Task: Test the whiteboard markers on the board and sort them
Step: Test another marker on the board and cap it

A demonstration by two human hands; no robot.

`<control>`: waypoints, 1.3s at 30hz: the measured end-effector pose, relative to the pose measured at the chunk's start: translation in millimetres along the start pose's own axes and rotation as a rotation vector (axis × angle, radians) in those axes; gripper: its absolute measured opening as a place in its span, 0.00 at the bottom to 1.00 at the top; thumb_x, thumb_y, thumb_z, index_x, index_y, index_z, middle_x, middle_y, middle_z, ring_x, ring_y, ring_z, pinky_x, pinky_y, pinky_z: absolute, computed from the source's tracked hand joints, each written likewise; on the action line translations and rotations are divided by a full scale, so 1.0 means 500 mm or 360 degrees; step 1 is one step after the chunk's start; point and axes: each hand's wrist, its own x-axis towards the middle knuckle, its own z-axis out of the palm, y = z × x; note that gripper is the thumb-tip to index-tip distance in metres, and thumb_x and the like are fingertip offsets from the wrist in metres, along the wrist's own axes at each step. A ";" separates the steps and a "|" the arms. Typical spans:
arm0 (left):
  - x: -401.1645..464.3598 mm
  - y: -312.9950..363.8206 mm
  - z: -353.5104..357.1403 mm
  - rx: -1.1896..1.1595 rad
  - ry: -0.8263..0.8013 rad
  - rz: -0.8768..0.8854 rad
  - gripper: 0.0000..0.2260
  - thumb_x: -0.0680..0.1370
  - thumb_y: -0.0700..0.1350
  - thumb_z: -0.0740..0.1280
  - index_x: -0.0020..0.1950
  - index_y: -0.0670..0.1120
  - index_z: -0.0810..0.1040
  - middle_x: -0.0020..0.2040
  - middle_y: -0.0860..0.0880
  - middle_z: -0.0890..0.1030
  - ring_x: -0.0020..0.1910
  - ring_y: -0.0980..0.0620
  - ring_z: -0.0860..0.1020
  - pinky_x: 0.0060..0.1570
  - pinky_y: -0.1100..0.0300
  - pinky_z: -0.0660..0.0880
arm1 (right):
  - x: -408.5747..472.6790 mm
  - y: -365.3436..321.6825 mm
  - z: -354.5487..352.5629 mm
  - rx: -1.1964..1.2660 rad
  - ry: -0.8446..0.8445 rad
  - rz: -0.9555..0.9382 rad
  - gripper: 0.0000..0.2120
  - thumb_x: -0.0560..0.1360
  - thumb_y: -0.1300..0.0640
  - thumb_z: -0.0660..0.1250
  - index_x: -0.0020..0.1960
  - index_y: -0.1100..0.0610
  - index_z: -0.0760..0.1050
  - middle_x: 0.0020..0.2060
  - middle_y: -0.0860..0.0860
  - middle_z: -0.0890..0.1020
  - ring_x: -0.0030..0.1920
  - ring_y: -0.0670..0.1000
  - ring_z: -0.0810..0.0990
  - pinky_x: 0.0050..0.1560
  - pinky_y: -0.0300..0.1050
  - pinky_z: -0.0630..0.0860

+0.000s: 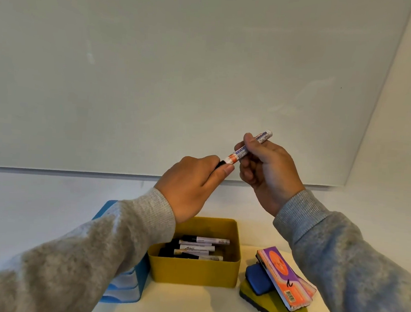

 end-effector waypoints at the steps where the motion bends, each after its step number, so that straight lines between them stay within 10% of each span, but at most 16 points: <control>1: 0.000 0.007 0.000 -0.0059 0.0004 -0.0002 0.20 0.79 0.64 0.49 0.40 0.52 0.70 0.32 0.50 0.74 0.29 0.50 0.71 0.33 0.50 0.72 | 0.001 -0.001 0.003 0.0009 -0.0005 -0.0026 0.13 0.81 0.52 0.65 0.43 0.59 0.80 0.28 0.51 0.73 0.27 0.48 0.69 0.29 0.39 0.66; 7: -0.014 0.006 -0.046 -0.0729 0.0080 -0.0080 0.22 0.83 0.57 0.55 0.35 0.45 0.65 0.27 0.53 0.65 0.25 0.54 0.64 0.28 0.61 0.65 | 0.074 -0.068 -0.066 0.0614 0.0349 -0.0220 0.13 0.83 0.53 0.62 0.41 0.57 0.74 0.27 0.49 0.71 0.23 0.46 0.65 0.26 0.38 0.59; 19: 0.071 -0.051 -0.114 -0.0138 0.0631 -0.0032 0.17 0.82 0.55 0.62 0.36 0.50 0.68 0.28 0.54 0.70 0.29 0.54 0.69 0.34 0.55 0.71 | 0.059 -0.077 0.010 -0.0140 0.0237 -0.0581 0.08 0.78 0.55 0.71 0.48 0.58 0.74 0.37 0.53 0.83 0.38 0.53 0.80 0.41 0.46 0.78; 24: 0.175 -0.047 -0.204 0.0196 0.0989 0.0269 0.12 0.83 0.55 0.59 0.59 0.52 0.78 0.60 0.55 0.78 0.56 0.54 0.76 0.56 0.51 0.77 | 0.106 -0.159 0.058 -0.0423 0.0198 -0.0890 0.07 0.80 0.56 0.67 0.51 0.60 0.80 0.43 0.54 0.86 0.44 0.53 0.86 0.49 0.47 0.84; 27: 0.235 -0.056 -0.229 0.0447 0.0943 0.0257 0.21 0.84 0.56 0.56 0.76 0.53 0.68 0.80 0.53 0.61 0.79 0.52 0.58 0.76 0.52 0.60 | 0.138 -0.205 0.085 -0.0630 0.0247 -0.1228 0.04 0.78 0.56 0.71 0.51 0.56 0.82 0.44 0.50 0.86 0.46 0.50 0.86 0.48 0.44 0.84; 31: 0.278 -0.084 -0.209 0.0944 0.0886 0.0231 0.27 0.85 0.56 0.52 0.82 0.49 0.52 0.83 0.47 0.44 0.81 0.45 0.42 0.79 0.48 0.47 | 0.185 -0.239 0.102 -0.1064 0.0364 -0.1627 0.07 0.76 0.56 0.74 0.53 0.55 0.82 0.46 0.47 0.84 0.46 0.46 0.83 0.45 0.35 0.80; 39: 0.294 -0.114 -0.183 0.1197 0.0964 0.0295 0.30 0.85 0.54 0.56 0.82 0.43 0.50 0.82 0.40 0.46 0.80 0.38 0.45 0.76 0.39 0.56 | 0.221 -0.226 0.104 -0.1305 0.0361 -0.2001 0.08 0.76 0.58 0.74 0.54 0.59 0.83 0.47 0.50 0.84 0.46 0.45 0.83 0.47 0.33 0.79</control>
